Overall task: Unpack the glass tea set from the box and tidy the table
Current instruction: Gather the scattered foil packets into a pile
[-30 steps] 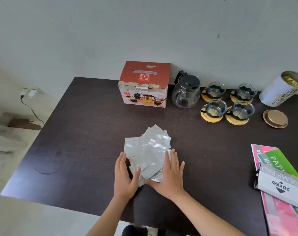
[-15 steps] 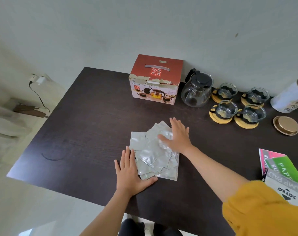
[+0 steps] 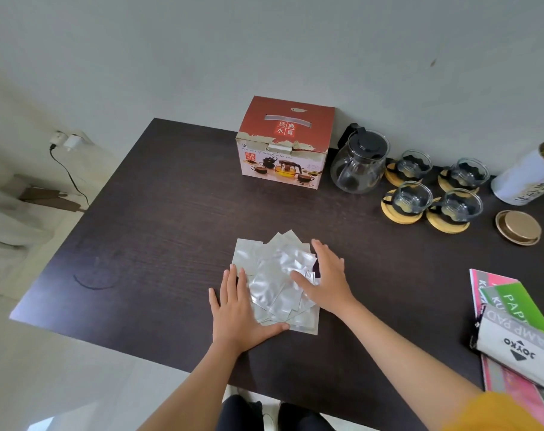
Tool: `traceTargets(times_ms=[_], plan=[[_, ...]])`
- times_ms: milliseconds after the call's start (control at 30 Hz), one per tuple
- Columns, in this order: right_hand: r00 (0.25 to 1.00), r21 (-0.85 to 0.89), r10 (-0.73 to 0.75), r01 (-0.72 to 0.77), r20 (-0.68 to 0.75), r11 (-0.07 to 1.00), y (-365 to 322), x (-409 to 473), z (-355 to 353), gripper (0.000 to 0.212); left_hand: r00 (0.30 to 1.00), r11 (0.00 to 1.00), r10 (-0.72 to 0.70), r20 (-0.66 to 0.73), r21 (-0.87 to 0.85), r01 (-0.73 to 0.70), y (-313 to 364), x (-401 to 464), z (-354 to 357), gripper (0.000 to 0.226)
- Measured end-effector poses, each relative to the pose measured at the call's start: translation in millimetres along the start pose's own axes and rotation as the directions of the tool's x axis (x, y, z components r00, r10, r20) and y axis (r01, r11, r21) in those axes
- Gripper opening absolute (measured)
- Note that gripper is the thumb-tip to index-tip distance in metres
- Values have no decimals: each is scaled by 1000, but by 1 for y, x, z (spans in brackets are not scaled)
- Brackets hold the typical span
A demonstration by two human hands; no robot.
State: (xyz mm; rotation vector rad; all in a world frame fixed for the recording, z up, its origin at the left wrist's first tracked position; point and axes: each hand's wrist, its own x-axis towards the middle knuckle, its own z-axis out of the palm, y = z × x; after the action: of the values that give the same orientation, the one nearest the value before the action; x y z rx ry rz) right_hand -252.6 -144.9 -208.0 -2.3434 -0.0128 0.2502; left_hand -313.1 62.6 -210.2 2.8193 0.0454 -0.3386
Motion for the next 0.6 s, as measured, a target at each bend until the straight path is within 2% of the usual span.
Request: traceTargets(times_ms=[67, 233, 400, 500, 600], plan=[[998, -74, 20, -24, -58, 997, 4, -13, 6, 103, 1000, 1000, 1, 5, 3, -1, 1, 0, -1, 151], [999, -179, -5, -1, -33, 984, -14, -35, 39, 101, 1000, 1000, -1, -1, 10, 1, 2, -1, -2, 151], [991, -43, 2, -7, -134, 999, -11, -41, 41, 106, 1000, 999, 28, -14, -41, -28, 0, -4, 0, 153], [975, -47, 21, -32, -223, 998, 0, -59, 40, 97, 993, 977, 65, -102, -197, -85, -6, -5, -1, 151], [939, -110, 74, -118, -337, 987, 6, -78, 47, 86, 974, 930, 59, -219, -342, -133, -21, -3, -8, 136]])
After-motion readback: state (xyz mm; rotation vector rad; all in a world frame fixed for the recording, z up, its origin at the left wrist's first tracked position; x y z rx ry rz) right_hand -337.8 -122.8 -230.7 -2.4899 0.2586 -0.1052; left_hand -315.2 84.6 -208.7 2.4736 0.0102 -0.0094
